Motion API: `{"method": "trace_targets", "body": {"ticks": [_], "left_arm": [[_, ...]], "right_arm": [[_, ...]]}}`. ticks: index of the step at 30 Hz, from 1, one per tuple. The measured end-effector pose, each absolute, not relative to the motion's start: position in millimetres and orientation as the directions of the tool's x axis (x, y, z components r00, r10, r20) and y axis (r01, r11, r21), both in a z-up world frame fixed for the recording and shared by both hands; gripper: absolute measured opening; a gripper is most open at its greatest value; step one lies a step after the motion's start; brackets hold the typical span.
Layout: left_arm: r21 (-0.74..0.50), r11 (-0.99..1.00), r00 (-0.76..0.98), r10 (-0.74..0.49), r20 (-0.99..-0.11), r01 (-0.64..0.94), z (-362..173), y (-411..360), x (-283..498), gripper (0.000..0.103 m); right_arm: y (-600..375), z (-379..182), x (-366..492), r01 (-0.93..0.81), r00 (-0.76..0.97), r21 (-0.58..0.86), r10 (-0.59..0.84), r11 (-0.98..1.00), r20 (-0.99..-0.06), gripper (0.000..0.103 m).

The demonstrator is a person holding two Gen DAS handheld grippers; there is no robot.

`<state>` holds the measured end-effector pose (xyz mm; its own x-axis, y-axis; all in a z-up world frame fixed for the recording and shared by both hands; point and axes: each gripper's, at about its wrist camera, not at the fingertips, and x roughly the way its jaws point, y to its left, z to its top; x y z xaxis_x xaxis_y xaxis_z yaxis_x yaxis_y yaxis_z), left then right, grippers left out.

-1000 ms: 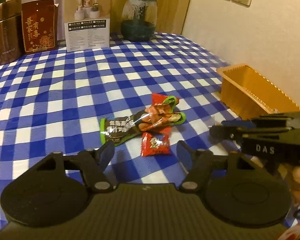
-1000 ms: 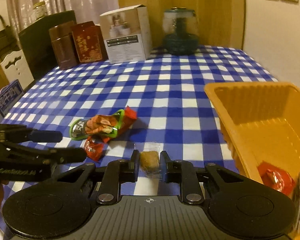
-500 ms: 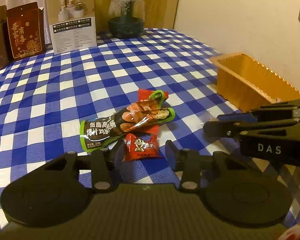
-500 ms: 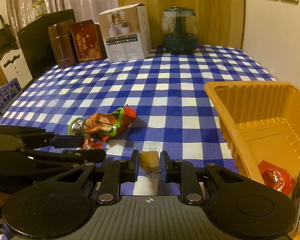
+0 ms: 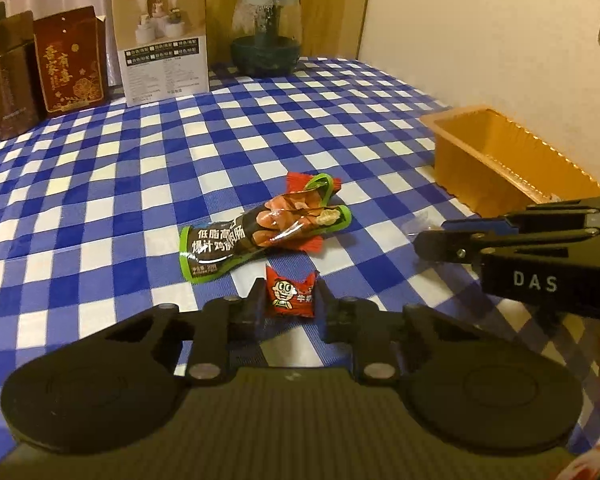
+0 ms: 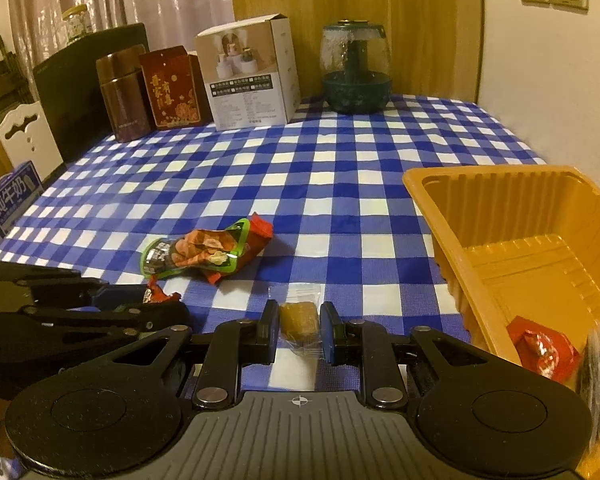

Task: Organize snacks
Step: 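Carry both held snacks toward the orange tray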

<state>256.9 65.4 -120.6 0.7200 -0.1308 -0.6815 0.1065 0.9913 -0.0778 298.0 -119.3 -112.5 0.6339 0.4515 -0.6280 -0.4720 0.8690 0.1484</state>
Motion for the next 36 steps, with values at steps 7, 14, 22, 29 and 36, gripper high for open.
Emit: {"method": "trace_targets", "body": {"ticks": [7,14,22,29,36], "left_arm": [[-0.080,0.993,0.728,-0.122,-0.675,0.091,-101,58,224,0.021],[-0.112,0.992,0.740,-0.117,-0.663,0.056,-78,45,179,0.021],[-0.156,0.988,0.728,-0.115,-0.675,0.012,-63,27,131,0.021],[-0.169,0.986,0.725,-0.112,-0.680,-0.006,-55,14,103,0.021],[-0.166,0.986,0.733,-0.115,-0.671,0.003,-43,4,88,0.021]], "right_arm": [[-123,-100,257,-0.449,0.650,0.163,0.446,0.879,-0.615,0.022],[-135,-85,211,-0.407,0.669,0.180,0.427,0.895,-0.609,0.022],[-156,-66,164,-0.373,0.686,0.206,0.419,0.905,-0.595,0.022],[-170,-50,140,-0.361,0.701,0.209,0.413,0.909,-0.582,0.022],[-176,-37,123,-0.360,0.714,0.212,0.415,0.908,-0.564,0.022]]}}
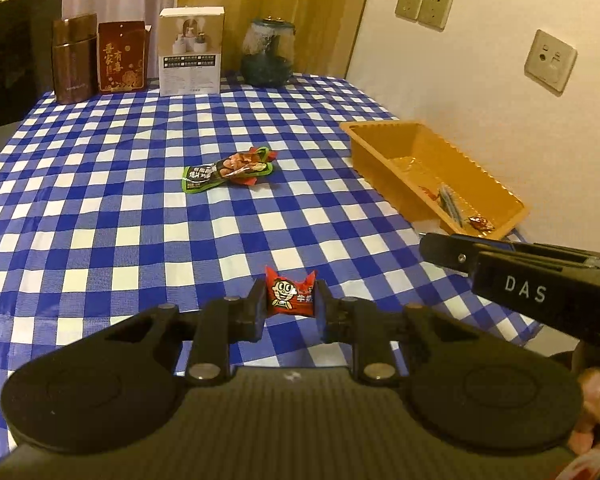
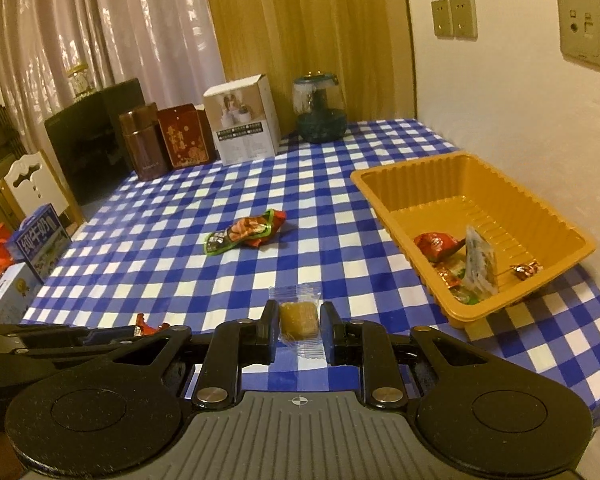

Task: Organize snacks
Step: 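Carry both held snacks toward the orange tray, then lower both snacks into the orange tray and open both tools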

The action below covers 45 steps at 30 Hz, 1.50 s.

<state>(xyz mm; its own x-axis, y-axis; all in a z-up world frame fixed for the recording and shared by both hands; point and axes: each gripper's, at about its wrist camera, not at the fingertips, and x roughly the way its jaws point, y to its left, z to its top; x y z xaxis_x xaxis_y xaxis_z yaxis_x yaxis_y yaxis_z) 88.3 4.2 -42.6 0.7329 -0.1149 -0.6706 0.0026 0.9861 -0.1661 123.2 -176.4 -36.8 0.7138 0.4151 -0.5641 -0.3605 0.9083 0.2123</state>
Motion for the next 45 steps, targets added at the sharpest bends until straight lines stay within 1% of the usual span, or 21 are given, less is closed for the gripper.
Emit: {"method": "trace_targets", "body": {"ticks": [9,27,45], "left_arm": [[-0.168,0.986,0.743,-0.126,-0.657,0.018,-31,-5,80,0.021],[-0.170,0.984,0.745,-0.151,-0.650,0.051,-25,-11,79,0.021],[-0.172,0.972,0.736,-0.233,-0.636,0.159,-18,-61,114,0.021]], "right_arm": [[-186,-29,113,-0.356,0.723,0.215,0.413,0.910,-0.554,0.022],[-198,-22,112,-0.333,0.742,0.220,0.399,0.917,-0.538,0.022],[-258,-18,132,-0.205,0.780,0.208,0.288,0.956,-0.555,0.022]]}}
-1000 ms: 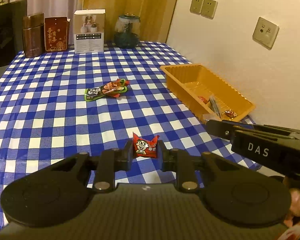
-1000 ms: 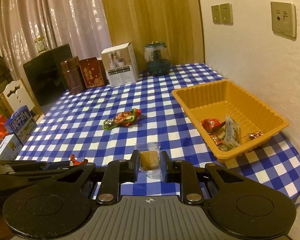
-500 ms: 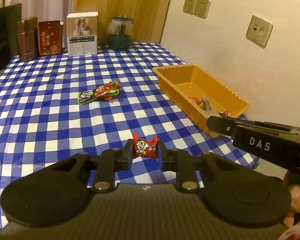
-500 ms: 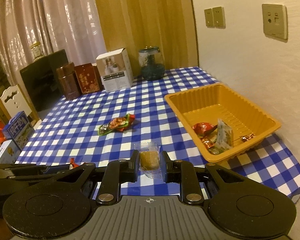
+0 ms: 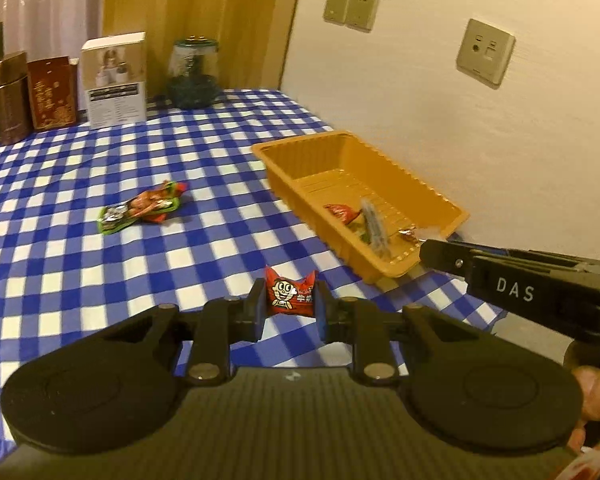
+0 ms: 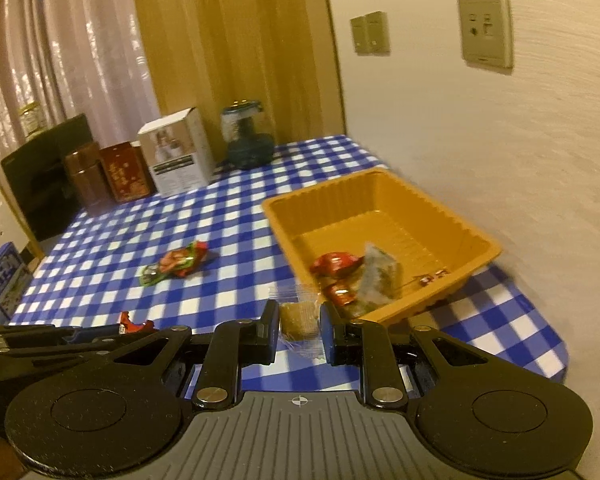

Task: Organize snacks
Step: 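Lower both snacks into the orange tray and open both tools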

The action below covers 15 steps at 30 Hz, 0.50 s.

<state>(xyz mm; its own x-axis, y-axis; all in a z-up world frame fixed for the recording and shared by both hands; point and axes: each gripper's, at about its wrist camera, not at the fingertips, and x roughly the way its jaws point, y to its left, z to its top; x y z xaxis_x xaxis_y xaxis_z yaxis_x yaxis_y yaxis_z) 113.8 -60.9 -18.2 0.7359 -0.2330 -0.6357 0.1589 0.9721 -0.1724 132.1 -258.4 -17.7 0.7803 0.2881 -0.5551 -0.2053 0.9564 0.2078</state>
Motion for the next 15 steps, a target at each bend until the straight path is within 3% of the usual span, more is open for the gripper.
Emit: {"method": "trace_targets", "body": {"ticks": [15], "left_arm": [[-0.157,0.951,0.720,-0.303,-0.624,0.265,-19,-116,165,0.021]], "right_arm": [[-312,-19,178,-0.136,0.807,0.195,0.222,0.971,-0.546,0.022]]}}
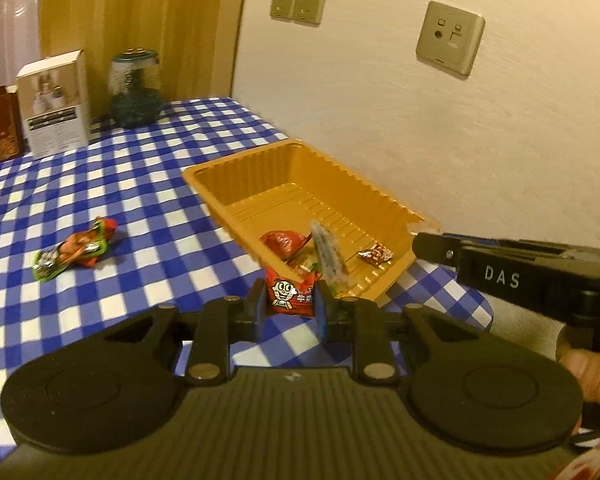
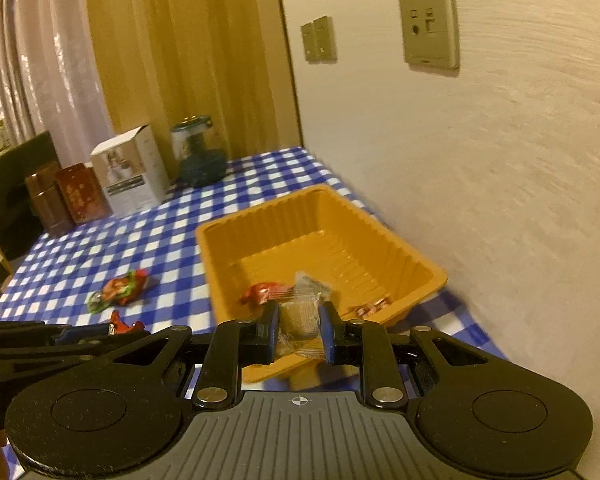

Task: Organize snacks
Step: 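Lower both snacks into the orange tray and open both tools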

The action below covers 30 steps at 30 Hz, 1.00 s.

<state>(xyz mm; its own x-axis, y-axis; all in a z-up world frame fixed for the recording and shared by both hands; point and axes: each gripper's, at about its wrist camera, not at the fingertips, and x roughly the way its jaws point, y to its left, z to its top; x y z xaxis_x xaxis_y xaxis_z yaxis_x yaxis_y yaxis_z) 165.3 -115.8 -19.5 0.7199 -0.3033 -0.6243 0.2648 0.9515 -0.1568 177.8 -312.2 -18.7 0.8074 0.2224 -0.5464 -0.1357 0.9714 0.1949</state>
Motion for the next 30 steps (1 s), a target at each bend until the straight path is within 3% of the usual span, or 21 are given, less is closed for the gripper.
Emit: {"method": "trace_targets", "body": {"ticks": [18,20,21,22,30], "left_arm": [[-0.136,0.923,0.685,-0.360,-0.634,0.359,-48,-156,226,0.022],[-0.141,0.923,0.690,-0.364,-0.626,0.359,-51,-158,232,0.027],[-0.140,0.923,0.689,-0.364,-0.627,0.360,-53,-158,234,0.038],[-0.135,0.924,0.687,-0.358,-0.632,0.357,-55,-157,235,0.042],[-0.155,0.939,0.699,-0.333,-0.634,0.307,-59,-133,217,0.042]], "right_arm": [[-342,-37,227,-0.096,0.805,0.189,0.188,0.977,-0.563,0.022],[-343,-39,230,-0.092,0.804,0.190,0.186,0.977,-0.565,0.022],[-344,-40,231,-0.089,0.803,0.191,0.184,0.978,-0.567,0.022],[-345,-41,232,-0.088,0.802,0.193,0.185,0.977,-0.568,0.022],[-341,-43,233,-0.092,0.798,0.199,0.192,0.976,-0.572,0.022]]}}
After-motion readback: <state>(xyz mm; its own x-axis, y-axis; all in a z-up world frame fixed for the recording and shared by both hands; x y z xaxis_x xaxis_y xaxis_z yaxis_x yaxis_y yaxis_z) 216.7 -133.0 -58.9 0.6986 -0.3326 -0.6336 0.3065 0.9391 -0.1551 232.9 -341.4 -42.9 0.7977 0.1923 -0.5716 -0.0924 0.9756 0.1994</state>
